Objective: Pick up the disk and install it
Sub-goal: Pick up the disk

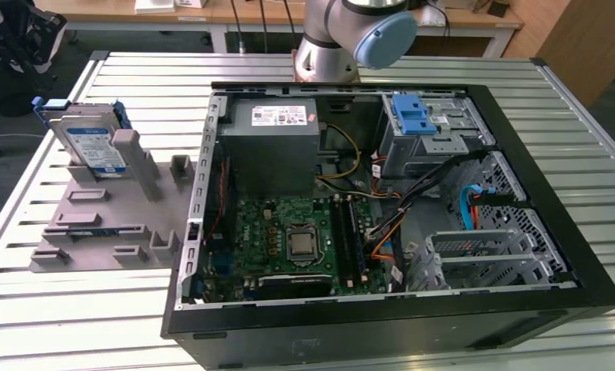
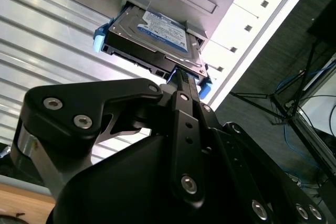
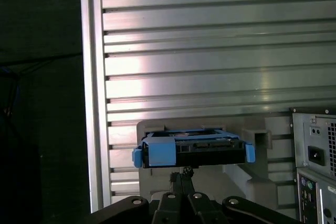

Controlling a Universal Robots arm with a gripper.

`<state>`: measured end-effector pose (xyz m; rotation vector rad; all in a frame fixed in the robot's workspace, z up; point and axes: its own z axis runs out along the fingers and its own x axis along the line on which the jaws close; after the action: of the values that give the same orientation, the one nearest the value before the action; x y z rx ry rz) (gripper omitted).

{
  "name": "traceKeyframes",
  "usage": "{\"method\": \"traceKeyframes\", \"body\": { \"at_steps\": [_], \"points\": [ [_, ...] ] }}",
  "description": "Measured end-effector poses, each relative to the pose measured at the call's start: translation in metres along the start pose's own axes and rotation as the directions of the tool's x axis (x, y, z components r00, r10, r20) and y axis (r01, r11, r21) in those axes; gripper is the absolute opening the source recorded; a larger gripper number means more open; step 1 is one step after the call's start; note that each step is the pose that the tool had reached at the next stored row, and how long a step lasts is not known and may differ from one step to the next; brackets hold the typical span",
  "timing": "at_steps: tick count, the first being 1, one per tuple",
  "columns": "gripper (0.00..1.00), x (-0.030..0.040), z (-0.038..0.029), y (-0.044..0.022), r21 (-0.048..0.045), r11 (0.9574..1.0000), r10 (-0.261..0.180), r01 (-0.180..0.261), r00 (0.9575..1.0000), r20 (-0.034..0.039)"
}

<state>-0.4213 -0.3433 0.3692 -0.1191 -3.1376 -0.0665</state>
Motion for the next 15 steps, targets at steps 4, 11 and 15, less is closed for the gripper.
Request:
{"method": "traceKeyframes", "body": {
  "at_steps": [4,11,15],
  "points": [
    [0.11,0.0000,0.0000,0.0000,0.0000,1.0000,-0.004,0.004,1.0000,-0.0002],
    [0.11,0.0000,0.0000,0.0000,0.0001,0.9992,-0.040,0.040,0.9992,-0.0017],
    [0.11,0.0000,0.0000,0.0000,0.0001,0.9977,-0.068,0.068,0.9977,-0.0029]
  ]
}}
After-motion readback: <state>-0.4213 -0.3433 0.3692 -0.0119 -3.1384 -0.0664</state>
